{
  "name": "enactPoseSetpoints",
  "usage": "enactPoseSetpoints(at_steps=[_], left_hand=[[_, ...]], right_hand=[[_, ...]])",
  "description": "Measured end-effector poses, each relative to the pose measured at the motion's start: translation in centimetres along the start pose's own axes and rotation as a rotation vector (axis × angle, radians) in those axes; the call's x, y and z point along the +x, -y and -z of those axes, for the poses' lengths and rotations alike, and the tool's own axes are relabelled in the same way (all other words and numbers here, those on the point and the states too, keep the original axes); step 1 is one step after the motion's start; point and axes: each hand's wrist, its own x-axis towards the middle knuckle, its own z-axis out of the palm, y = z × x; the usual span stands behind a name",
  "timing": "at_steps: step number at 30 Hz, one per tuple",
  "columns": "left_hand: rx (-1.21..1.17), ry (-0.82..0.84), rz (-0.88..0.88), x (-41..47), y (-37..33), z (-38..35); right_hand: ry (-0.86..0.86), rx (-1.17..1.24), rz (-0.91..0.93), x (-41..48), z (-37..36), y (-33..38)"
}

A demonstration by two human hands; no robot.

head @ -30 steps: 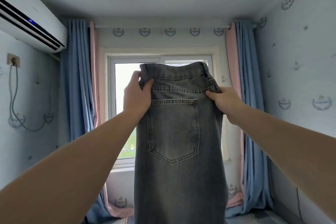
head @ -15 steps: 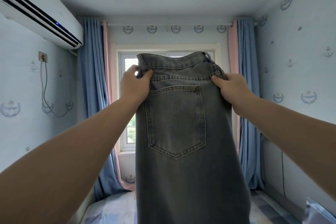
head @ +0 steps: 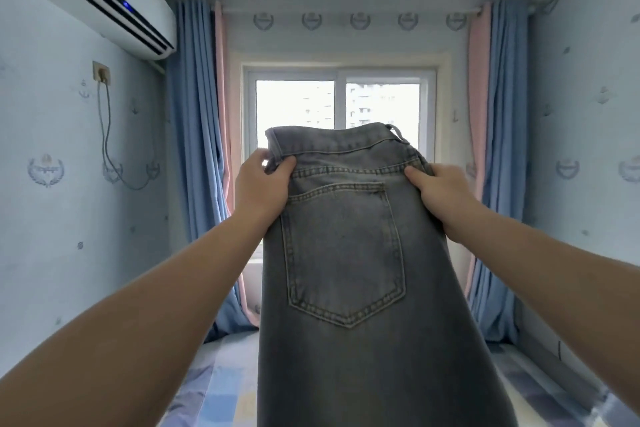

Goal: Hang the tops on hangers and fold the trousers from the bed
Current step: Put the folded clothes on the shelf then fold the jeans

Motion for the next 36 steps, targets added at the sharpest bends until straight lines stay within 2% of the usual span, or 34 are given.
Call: enactPoseSetpoints(at_steps=[4,8,11,15,19,26,31,36], left_hand=[[0.0,0.003,0.067,-0.7,8.9,-0.5],[0.056,0.035,0.168,-1.6,21.0,-1.2],[0.114,0.08,0.286,-2.7,32.3,-2.0],[0.131,0.139,0.531,-5.6,49.5,-3.6],[0.162,0.164,0.741,-9.3,66.7,-5.5],[0.302,0.164,0.814,-11.8,90.6,-9.9],[0.439,0.394,0.851,-16.8,100.8,-12.0],[0.587,0.736,0.771,-24.8,102.9,-11.7]], right_hand=[[0.047,0.008,-0.087,1.1,-4.8,-7.5],[0.1,-0.027,-0.204,2.4,-11.1,-18.1],[0.156,-0.062,-0.335,3.4,-16.4,-28.2],[0.241,-0.114,-0.547,3.5,-24.0,-43.8],[0.256,-0.188,-0.703,2.2,-31.6,-59.8],[0.207,-0.354,-0.741,3.1,-42.9,-82.8],[0.287,-0.501,-0.849,1.2,-47.5,-93.2],[0.556,-0.73,-0.793,-5.5,-46.7,-96.6]])
